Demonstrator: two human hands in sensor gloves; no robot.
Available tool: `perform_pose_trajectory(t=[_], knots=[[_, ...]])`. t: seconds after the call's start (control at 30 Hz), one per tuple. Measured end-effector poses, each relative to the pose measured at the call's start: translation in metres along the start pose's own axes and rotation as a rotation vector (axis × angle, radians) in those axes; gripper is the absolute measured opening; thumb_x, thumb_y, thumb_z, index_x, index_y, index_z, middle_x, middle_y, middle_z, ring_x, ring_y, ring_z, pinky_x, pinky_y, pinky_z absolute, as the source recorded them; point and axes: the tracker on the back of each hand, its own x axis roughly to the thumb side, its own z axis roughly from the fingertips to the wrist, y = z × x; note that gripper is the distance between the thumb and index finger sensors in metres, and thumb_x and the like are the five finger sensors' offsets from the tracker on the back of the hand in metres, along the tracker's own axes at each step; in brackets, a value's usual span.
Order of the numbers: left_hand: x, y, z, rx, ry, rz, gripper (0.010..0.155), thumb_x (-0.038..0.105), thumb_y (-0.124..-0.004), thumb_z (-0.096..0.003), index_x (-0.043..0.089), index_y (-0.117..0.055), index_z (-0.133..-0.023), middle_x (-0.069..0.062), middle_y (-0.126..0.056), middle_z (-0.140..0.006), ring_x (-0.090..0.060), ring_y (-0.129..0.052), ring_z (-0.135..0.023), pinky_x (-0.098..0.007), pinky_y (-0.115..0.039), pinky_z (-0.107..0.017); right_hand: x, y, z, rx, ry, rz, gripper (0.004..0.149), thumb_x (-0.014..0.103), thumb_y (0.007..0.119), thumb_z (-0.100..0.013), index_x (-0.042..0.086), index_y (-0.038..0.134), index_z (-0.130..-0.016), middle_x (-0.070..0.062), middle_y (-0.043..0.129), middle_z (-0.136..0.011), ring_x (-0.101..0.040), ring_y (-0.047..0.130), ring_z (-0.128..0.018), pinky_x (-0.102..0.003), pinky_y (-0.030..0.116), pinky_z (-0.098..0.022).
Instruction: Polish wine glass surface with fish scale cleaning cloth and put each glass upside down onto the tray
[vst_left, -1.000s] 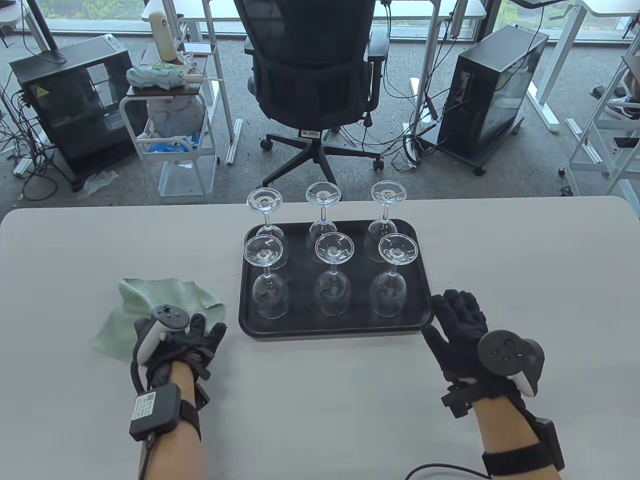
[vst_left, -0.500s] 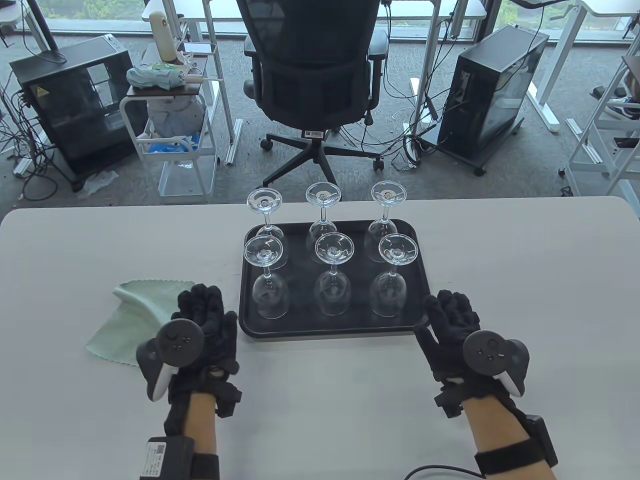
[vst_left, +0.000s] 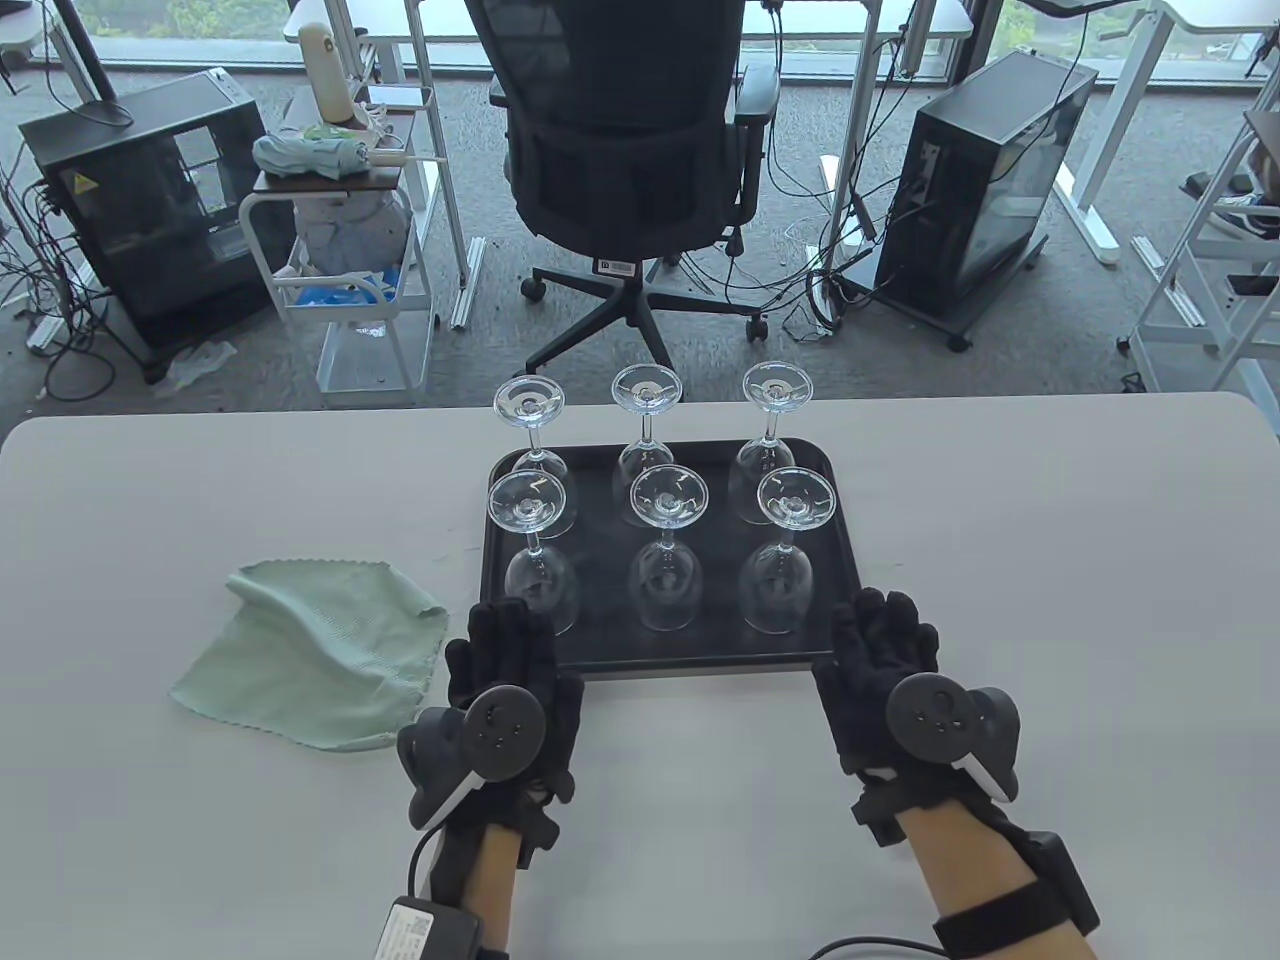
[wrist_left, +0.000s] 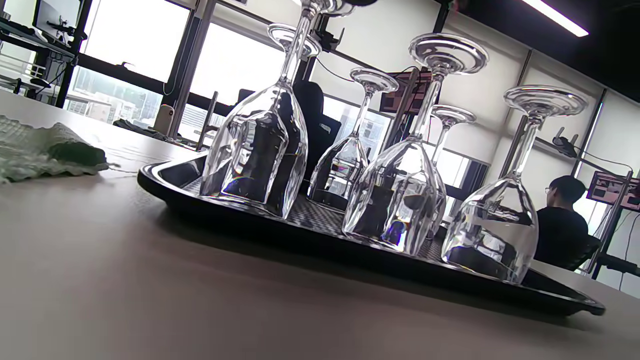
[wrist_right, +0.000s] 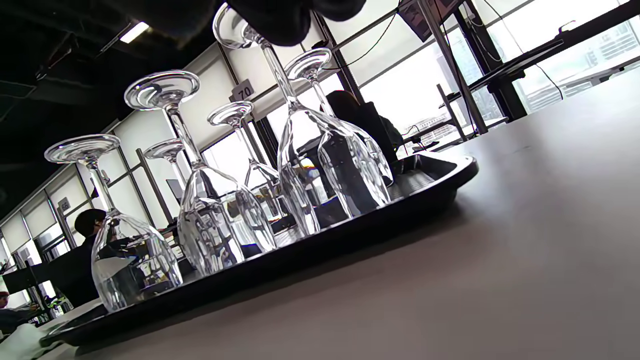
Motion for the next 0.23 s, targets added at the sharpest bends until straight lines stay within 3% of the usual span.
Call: perform_pose_trajectory(t=[0.23], knots=[[0.0048, -0.0060, -0.0015, -0.023, -0.011, -0.044, 0.066, 0.057, -0.052, -0.0559, 0.024, -0.036, -0.111, -0.001, -0.024, -0.120, -0.027, -0.011, -0.111, -0.050, -0.015, -0.077, -0.0021, -0.0034, 0.0019, -0.012, 0.009, -0.031, 0.062, 0.052, 0.061, -0.056, 0.018, 0.050, -0.108, -0.013, 0.037, -0.115, -0.036, 0.019, -0.102, -0.056, 0.025, -0.069]])
